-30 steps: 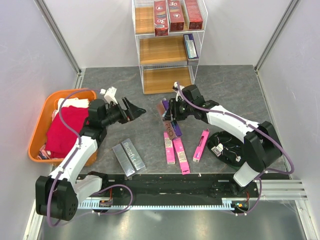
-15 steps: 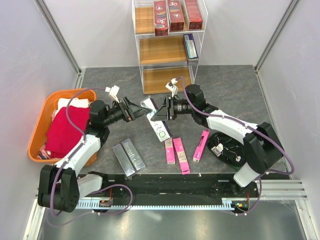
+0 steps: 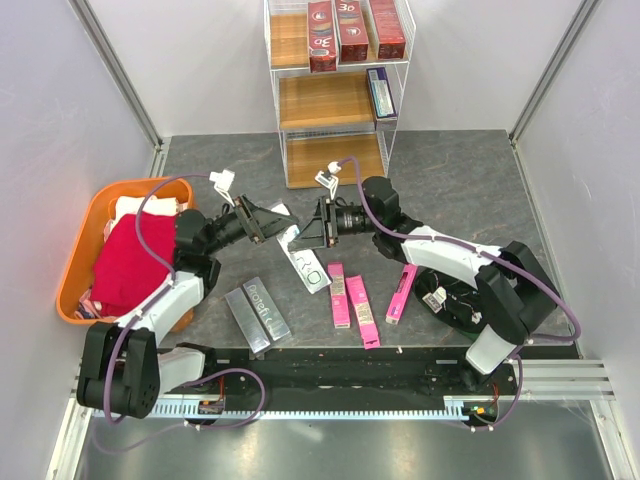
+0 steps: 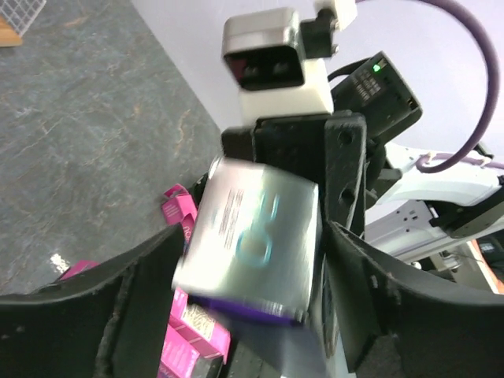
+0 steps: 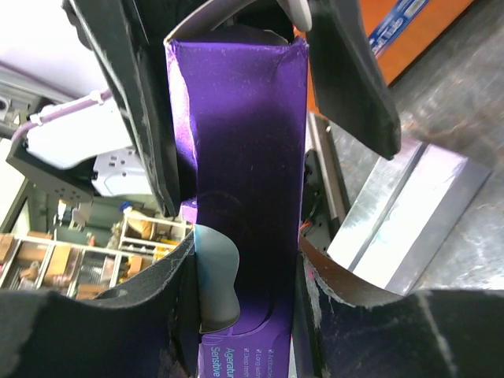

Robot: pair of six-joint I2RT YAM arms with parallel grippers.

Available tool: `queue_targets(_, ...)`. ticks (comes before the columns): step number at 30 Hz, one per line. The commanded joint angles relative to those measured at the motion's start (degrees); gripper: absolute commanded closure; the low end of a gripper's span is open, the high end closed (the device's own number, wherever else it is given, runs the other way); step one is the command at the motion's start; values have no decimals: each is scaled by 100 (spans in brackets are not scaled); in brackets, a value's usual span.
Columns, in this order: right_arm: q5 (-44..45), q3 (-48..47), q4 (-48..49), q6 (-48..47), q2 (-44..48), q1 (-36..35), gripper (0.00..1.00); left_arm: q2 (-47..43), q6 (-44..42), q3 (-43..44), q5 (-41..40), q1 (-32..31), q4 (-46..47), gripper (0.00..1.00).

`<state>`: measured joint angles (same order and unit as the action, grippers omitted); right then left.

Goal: Place and organize the toothpastes onto the shelf

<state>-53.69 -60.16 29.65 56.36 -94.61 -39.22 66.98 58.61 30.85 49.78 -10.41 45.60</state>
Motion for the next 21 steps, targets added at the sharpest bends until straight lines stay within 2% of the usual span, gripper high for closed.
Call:
queue_targets(1, -238, -57, 393, 42, -5, -121, 60, 105, 537, -79, 93, 13, 975, 31)
queue_targets(4, -107, -31, 288, -11, 39, -121, 58, 105, 660, -140, 120, 13, 1073, 49)
queue_targets(7, 95, -22, 78, -142, 92, -112, 55, 26, 722, -263, 15, 13, 1082, 60)
queue_targets(10, 428, -22, -212, -327, 188, -112, 50, -97, 740, -343, -152, 22, 1056, 67)
queue_targets(15, 939, -48, -644, -590, 442, -112, 24, -334, 705, -360, -451, 57, 810, 73)
queue_targets(21, 1414, 4, -978, -784, 847, -112, 7, -387, 880, -238, -574, 127, 827, 83)
